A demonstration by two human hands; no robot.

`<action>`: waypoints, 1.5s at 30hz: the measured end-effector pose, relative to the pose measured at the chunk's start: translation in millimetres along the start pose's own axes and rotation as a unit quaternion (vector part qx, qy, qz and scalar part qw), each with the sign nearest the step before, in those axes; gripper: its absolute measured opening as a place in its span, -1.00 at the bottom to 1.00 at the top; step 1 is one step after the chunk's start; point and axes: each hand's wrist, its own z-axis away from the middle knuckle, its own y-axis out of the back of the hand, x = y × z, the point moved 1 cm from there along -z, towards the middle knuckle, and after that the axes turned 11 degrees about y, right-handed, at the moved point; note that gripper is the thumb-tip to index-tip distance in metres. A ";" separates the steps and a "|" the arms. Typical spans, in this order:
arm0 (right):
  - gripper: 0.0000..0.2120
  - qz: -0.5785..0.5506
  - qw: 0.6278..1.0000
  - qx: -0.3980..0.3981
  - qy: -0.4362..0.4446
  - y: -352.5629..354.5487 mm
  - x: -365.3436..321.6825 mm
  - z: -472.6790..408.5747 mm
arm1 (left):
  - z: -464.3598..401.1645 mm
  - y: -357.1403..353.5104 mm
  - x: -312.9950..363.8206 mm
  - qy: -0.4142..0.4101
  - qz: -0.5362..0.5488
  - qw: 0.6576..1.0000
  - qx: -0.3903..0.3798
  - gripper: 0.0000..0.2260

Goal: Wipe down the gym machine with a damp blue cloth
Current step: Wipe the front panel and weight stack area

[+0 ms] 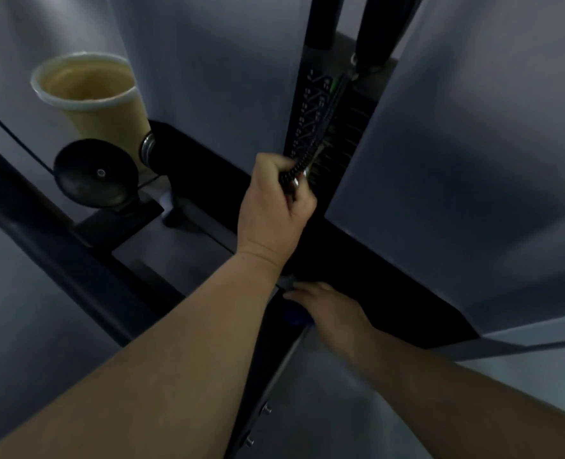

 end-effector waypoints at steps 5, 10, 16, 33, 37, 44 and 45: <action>-0.50 -0.164 0.970 0.164 -0.076 67.0 -53.8 7.0 | 4.8 19.0 12.9 0.107 -0.019 0.987 -0.117 -0.69; -0.73 -0.256 0.935 0.217 -0.118 114.1 -68.7 16.0 | -9.5 35.6 19.8 0.128 -0.060 0.969 -0.203 -0.72; -0.84 -0.257 0.933 0.200 -0.153 168.2 -66.2 34.9 | -10.2 40.7 22.1 0.125 -0.063 0.963 -0.230 -0.72; -0.74 -0.614 0.732 0.295 -0.011 259.4 -127.5 -13.2 | -89.6 150.7 125.3 0.299 0.174 0.934 -0.090 -0.77; -0.88 -0.459 0.791 0.403 0.026 290.3 -155.6 -19.7 | -97.9 170.8 155.5 0.231 0.144 0.957 -0.099 -0.51; -0.88 -0.419 0.792 0.438 0.076 326.3 -175.9 -18.7 | -107.3 171.2 167.2 0.195 0.067 0.959 -0.195 -0.60; -0.88 -0.376 0.801 0.460 0.070 333.2 -176.6 -19.2 | -113.1 170.0 171.2 0.183 0.058 0.968 -0.158 -0.69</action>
